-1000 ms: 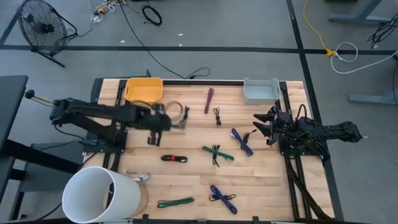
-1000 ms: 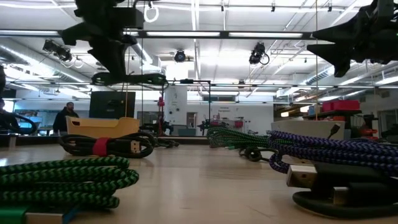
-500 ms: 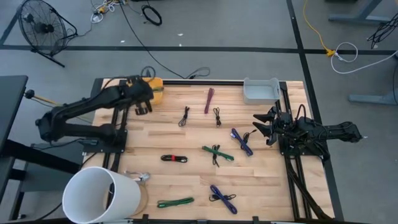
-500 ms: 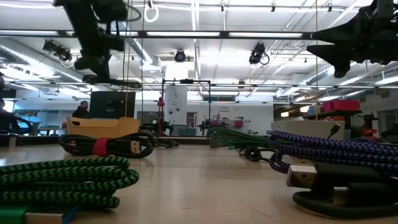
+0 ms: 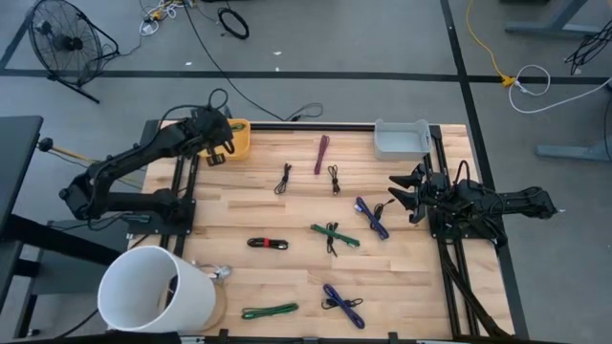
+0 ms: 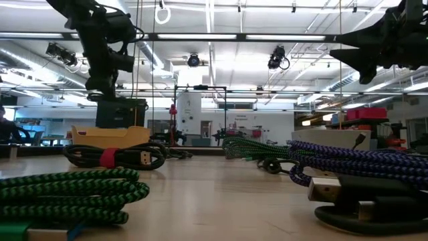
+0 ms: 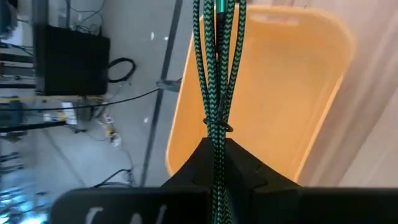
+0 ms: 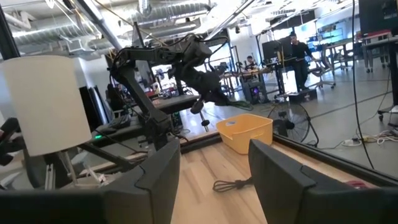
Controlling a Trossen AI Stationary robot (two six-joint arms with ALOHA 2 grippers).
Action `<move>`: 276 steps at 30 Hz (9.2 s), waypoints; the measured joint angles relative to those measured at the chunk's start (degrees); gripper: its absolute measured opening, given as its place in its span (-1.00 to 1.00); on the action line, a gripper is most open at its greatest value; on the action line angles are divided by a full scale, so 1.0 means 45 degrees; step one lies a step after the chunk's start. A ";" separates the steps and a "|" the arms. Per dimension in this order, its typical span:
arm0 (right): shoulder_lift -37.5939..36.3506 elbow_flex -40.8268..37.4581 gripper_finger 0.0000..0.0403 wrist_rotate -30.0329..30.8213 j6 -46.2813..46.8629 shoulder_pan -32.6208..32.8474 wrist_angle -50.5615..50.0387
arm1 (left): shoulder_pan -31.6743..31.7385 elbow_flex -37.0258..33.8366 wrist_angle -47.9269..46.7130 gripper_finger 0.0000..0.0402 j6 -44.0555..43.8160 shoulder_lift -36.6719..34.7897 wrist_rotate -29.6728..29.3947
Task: Pick & Place USB Port
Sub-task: Put the green charger cable into the yellow bin, then put the black charger cable into the gray bin
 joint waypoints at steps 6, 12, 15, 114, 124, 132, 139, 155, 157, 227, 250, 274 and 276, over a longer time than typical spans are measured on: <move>-0.0003 0.0001 -0.05 0.0000 0.0000 0.0001 -0.0003 | -0.0216 0.0000 -0.0248 -0.92 -0.0855 0.0000 -0.0117; 0.0000 0.0001 -0.05 0.0000 0.0000 0.0004 -0.0068 | -0.0236 0.0000 -0.0778 -0.92 -0.1584 0.0002 -0.0744; 0.0000 0.0002 -0.05 0.0000 0.0000 0.0002 -0.0073 | -0.0226 0.0000 -0.0843 -0.92 -0.2006 0.0086 -0.1035; -0.0001 0.0000 -0.05 -0.0369 0.0291 -0.0001 -0.0253 | -1.3068 0.2900 -0.0701 -0.33 -1.0584 0.7704 0.5692; -0.0004 0.0000 -0.05 -0.0369 0.0287 0.0000 -0.0262 | -1.3063 0.2905 -0.0347 -0.33 -1.0569 0.8745 0.5885; 0.0000 0.0005 -0.05 -0.0369 0.0287 0.0002 -0.0359 | -1.3063 0.2900 -0.0113 -0.40 -1.0535 0.8829 0.5810; 0.0000 0.0000 -0.05 -0.0367 0.0287 0.0002 -0.0359 | -1.3063 0.2905 -0.0098 -0.91 -1.0592 0.8913 0.5769; 0.0000 0.0000 -0.05 -0.0369 0.0402 -0.0001 -0.0296 | -1.2062 0.6615 0.0575 -0.92 -0.8336 0.7808 0.3506; 0.0000 0.0001 -0.05 -0.0359 0.0575 0.0003 -0.0257 | -1.1604 0.7284 0.1078 -0.92 -0.7783 0.7648 0.3590; 0.9967 0.2618 -0.35 -0.1394 -0.1727 -0.0001 0.8178 | -0.7517 0.8446 1.3763 -0.92 -0.9928 1.1438 1.2677; 0.8929 0.2643 -0.99 -0.0080 -0.2250 0.0004 0.7365 | -0.7486 0.8472 1.3536 -0.72 -0.9338 1.1466 1.2116; 0.6121 0.2647 -1.00 0.6148 -0.2470 -0.0782 0.0827 | -0.6837 0.8437 1.1439 0.18 -0.8723 1.0759 1.1391; 0.5878 0.2647 -1.00 0.6368 -0.2864 -0.1330 0.0462 | -0.6874 0.8442 1.1455 0.18 -0.8723 1.0724 1.1419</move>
